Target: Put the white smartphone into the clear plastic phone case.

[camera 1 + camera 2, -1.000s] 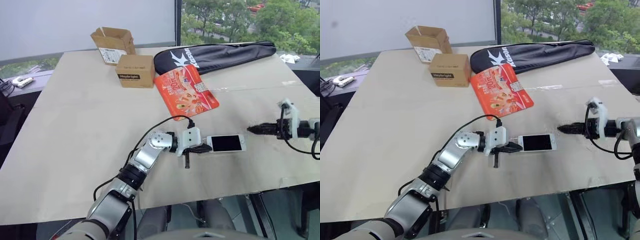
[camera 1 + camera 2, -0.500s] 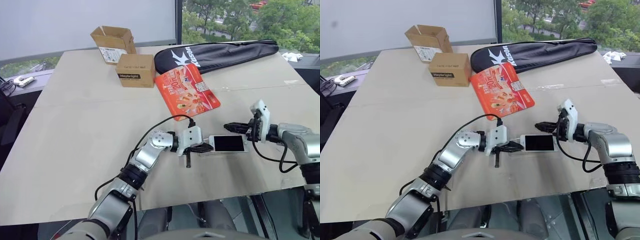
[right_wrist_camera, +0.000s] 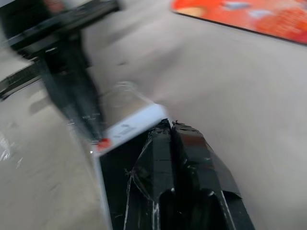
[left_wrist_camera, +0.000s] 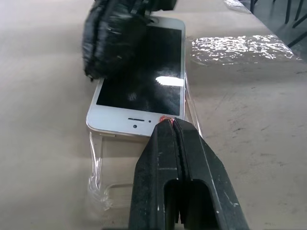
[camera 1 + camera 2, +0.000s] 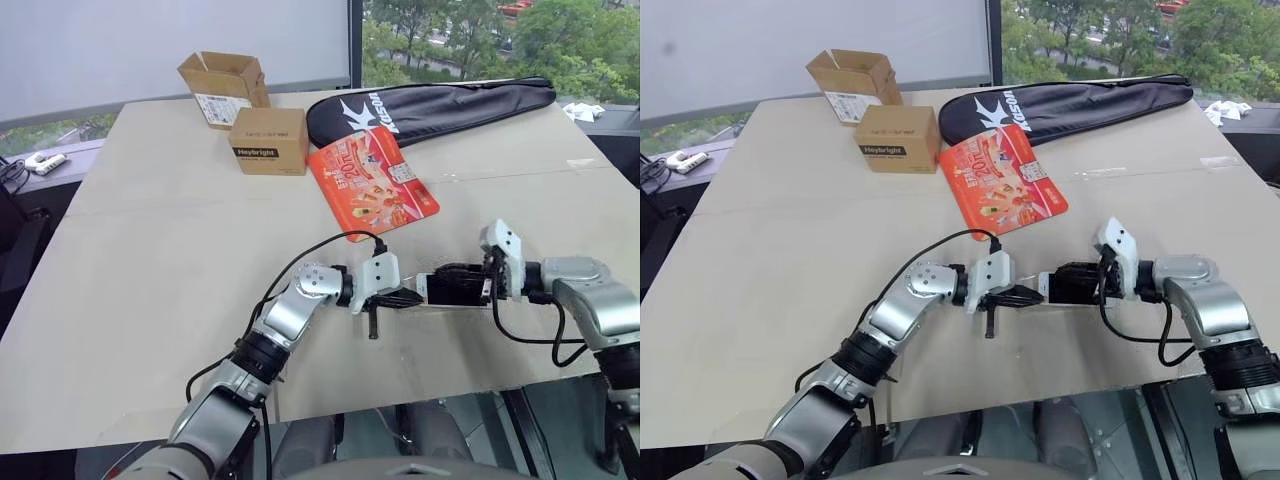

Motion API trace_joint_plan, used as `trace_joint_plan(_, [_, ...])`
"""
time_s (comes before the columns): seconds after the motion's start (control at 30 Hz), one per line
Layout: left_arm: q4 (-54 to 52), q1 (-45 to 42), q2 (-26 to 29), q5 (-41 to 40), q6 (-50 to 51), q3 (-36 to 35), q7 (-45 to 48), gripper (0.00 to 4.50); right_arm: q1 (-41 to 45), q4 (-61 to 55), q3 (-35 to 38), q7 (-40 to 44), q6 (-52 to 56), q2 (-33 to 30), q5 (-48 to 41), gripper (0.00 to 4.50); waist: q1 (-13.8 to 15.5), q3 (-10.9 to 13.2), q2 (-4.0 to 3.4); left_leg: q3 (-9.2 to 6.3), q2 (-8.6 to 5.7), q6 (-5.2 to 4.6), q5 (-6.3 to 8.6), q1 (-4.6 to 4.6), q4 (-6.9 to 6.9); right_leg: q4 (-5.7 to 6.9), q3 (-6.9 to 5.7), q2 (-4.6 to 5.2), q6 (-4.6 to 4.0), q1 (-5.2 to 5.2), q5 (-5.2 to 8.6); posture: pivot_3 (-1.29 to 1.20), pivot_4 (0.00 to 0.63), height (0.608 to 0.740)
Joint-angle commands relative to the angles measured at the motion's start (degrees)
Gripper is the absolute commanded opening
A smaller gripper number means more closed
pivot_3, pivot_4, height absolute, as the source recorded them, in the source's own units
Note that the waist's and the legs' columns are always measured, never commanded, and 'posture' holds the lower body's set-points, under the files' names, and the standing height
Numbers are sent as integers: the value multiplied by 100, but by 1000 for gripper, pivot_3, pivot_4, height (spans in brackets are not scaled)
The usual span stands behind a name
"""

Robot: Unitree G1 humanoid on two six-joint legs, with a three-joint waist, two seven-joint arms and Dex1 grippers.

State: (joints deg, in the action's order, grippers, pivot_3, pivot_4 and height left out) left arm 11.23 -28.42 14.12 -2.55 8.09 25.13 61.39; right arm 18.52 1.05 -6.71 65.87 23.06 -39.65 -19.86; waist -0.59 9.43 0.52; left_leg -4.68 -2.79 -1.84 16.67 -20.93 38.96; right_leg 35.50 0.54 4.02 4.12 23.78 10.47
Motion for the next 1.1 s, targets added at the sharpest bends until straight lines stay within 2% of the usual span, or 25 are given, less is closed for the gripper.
trace_joint_plan(0.03, [-103,76,-35,-35,43,10,-71,0,-124,-161,-212,197,-770,-58,352,28,0,0,0,0,0,0,0,0,0,0,0,0,1,0,0,0,150,740])
trace_joint_plan(0.37, [-162,122,-35,-46,135,-5,-125,0,-64,36,-183,448,-988,-69,354,28,7,1,1,1,0,0,0,2,0,0,2,1,-1,-1,0,0,150,740])
trace_joint_plan(0.5, [-211,138,-22,-100,211,-24,-152,0,426,237,181,265,-560,69,-21,28,-5,6,0,2,0,0,0,2,0,-1,4,1,-3,-1,-1,0,150,740])
trace_joint_plan(0.63, [-204,145,-23,-128,249,-20,-168,0,995,824,313,83,-321,-14,82,28,0,10,-4,3,0,0,0,2,0,-1,3,1,-5,0,-2,0,150,740])
trace_joint_plan(0.83, [-142,138,-62,-139,233,-7,-172,0,1466,1443,-242,185,-176,-358,834,28,15,10,-5,0,-2,0,0,-3,-15,-11,0,2,-23,4,-12,0,150,740])
trace_joint_plan(0.97, [-118,88,-106,-140,222,-16,-205,0,1266,908,-536,796,115,-533,737,28,10,10,-5,3,-2,1,-1,-3,-35,-20,5,2,-24,11,-13,0,150,740])
trace_joint_plan(1.1, [-197,118,-139,-144,258,-6,-240,0,1117,658,-587,816,-5,-443,777,28,10,10,-5,1,-2,2,-1,-5,-43,-26,4,3,-23,16,-13,0,150,740])
